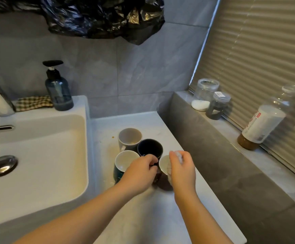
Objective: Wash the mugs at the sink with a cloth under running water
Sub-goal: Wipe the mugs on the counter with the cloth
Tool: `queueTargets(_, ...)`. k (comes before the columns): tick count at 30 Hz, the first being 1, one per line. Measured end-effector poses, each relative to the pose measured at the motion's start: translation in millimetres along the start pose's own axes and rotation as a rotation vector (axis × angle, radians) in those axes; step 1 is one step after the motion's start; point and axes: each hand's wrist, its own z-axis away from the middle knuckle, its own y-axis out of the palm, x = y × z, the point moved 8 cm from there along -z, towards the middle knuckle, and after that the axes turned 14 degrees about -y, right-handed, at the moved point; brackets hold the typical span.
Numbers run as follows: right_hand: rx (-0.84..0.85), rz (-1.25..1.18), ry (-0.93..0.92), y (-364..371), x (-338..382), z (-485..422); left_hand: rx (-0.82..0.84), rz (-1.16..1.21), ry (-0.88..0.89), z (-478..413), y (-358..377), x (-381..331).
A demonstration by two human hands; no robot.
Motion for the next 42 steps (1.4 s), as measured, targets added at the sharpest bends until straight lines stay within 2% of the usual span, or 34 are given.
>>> queueTargets(2, 0.094, -0.282, 0.134, 34.7, 15.4, 6.5, 0.090, 0.177, -0.019, 3.9, -27.9, 1.0)
queueTargets(4, 0.200, -0.535, 0.275, 72.5, 35.0, 18.5, 0.318, 0.386, -0.099, 11.0, -48.3, 7.2)
queueTargets(6, 0.313, -0.686, 0.342, 105.2, 56.8, 33.7, 0.493, 0.475, -0.138, 21.0, -68.5, 15.4)
queueTargets(7, 0.379, -0.726, 0.342, 121.7, 68.0, 42.1, 0.498, 0.471, -0.147, 22.6, -82.3, 23.6)
queueTargets(9, 0.535, -0.704, 0.266, 153.6, 87.0, 58.2, 0.387, 0.402, -0.176, 19.9, -115.7, 45.9)
queueTargets(10, 0.601, -0.606, 0.195, 167.4, 91.7, 64.3, 0.337, 0.387, -0.213, 17.4, -131.5, 59.9)
queueTargets(12, 0.712, -0.227, -0.078, 190.6, 97.4, 69.4, 0.334, 0.395, -0.341, 13.4, -156.3, 92.4)
queueTargets(14, 0.806, 0.282, -0.504, 215.4, 108.6, 79.0, 0.396, 0.377, -0.421, 17.0, -174.6, 115.4)
queueTargets(16, 0.882, 0.627, -0.883, 243.4, 115.7, 97.3, 0.477, 0.296, -0.421, 23.8, -184.4, 128.4)
queueTargets(18, 0.922, 0.785, -1.003, 270.1, 111.4, 107.5, 0.492, 0.139, -0.400, 26.3, -189.6, 139.8)
queueTargets(21, 0.784, 0.843, -1.101, 297.7, 120.4, 109.2, 0.330, -0.178, -0.419, 14.6, -203.2, 162.6)
queueTargets(24, 0.785, 0.983, -1.063, 323.9, 111.0, 107.0, 0.095, -0.576, -0.313, 2.7, -217.2, 173.1)
queueTargets(26, 0.760, 1.028, -1.042, 338.6, 101.5, 106.5, -0.004, -0.694, -0.212, -2.3, -219.4, 175.1)
queueTargets(28, 0.815, 1.023, -0.883, 338.9, 95.3, 106.2, -0.078, -0.791, -0.174, -6.8, -221.8, 181.1)
queueTargets(31, 0.831, 0.996, -0.780, 341.1, 89.2, 104.1, -0.170, -0.978, -0.110, -9.6, -224.1, 185.4)
queueTargets(34, 0.828, 0.955, -0.661, 337.7, 87.2, 106.8, -0.218, -1.026, 0.029, -9.4, -224.1, 180.9)
queueTargets(36, 0.835, 0.893, -0.548, 334.8, 84.9, 111.2, -0.342, -1.000, 0.241, -1.4, -229.4, 167.8)
queueTargets(42, 0.899, 0.645, -0.298, 338.8, 73.6, 116.9, -0.358, -1.046, 0.476, 5.3, -233.7, 168.1)
